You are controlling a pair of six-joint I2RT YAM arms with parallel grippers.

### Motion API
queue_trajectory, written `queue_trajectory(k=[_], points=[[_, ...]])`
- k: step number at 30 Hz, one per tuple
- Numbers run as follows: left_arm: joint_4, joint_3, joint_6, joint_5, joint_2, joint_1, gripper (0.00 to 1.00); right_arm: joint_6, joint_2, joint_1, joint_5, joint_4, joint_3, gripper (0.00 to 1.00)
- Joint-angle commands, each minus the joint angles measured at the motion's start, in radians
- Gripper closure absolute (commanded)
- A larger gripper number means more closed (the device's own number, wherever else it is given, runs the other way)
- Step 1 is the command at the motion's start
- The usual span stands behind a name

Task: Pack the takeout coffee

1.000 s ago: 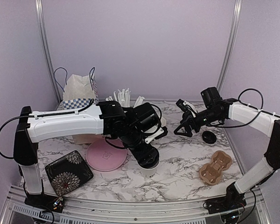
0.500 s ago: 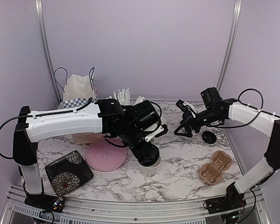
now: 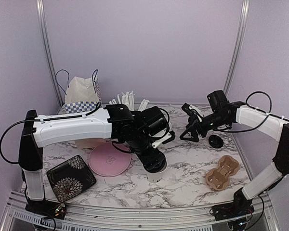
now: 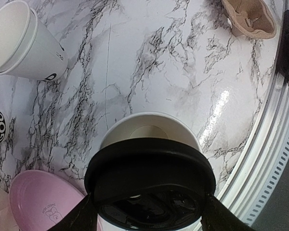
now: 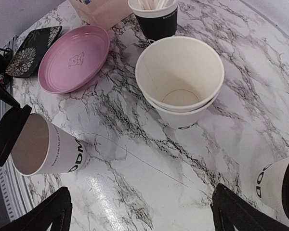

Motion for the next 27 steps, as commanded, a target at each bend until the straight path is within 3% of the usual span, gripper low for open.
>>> queue_trajectory(k=[1,20,27], points=[[-0.023,0.042,0.014,0.011,0.029,-0.001,0.29,-0.012,-0.006,0.0,-0.01,-0.012,-0.004,0.01],[-0.029,0.095,0.019,0.019,0.072,-0.001,0.28,-0.014,-0.007,0.0,-0.02,-0.011,-0.013,0.02],[-0.029,0.121,0.02,0.001,0.101,-0.001,0.21,-0.014,-0.016,0.0,-0.018,-0.01,-0.02,0.01]])
